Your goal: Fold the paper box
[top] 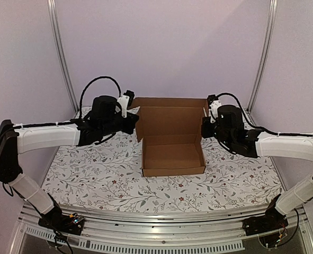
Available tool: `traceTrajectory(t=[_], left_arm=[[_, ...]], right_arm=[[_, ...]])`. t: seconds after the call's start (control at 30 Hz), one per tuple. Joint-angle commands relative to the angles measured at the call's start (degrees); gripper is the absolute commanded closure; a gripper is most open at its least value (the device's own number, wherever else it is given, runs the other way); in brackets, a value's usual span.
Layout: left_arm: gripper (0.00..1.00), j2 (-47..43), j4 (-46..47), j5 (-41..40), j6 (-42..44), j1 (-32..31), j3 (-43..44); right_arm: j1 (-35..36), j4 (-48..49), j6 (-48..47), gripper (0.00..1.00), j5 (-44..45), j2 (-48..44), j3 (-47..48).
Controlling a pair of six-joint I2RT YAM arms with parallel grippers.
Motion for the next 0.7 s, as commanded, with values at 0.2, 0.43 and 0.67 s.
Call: traceTrajectory(t=[0.2,0.43,0.67], left_arm=[[1.0,3.5,-12.5,0.8,-4.5,-1.2,7.1],[1.0,7.5,-17.4,1.1,-9.8,-1.6,12.3],[1.0,10.0,-18.8,1.2,-15.5,-2.6,13.5]], right_arm=[[2.0,-9.5,5.5,1.0,2.0,-0.9,8.9],[3.5,-12.5,8.3,1.0,3.4,0.8,10.7],[4.3,-12.3,9.7,1.0,4.1,1.6,8.3]])
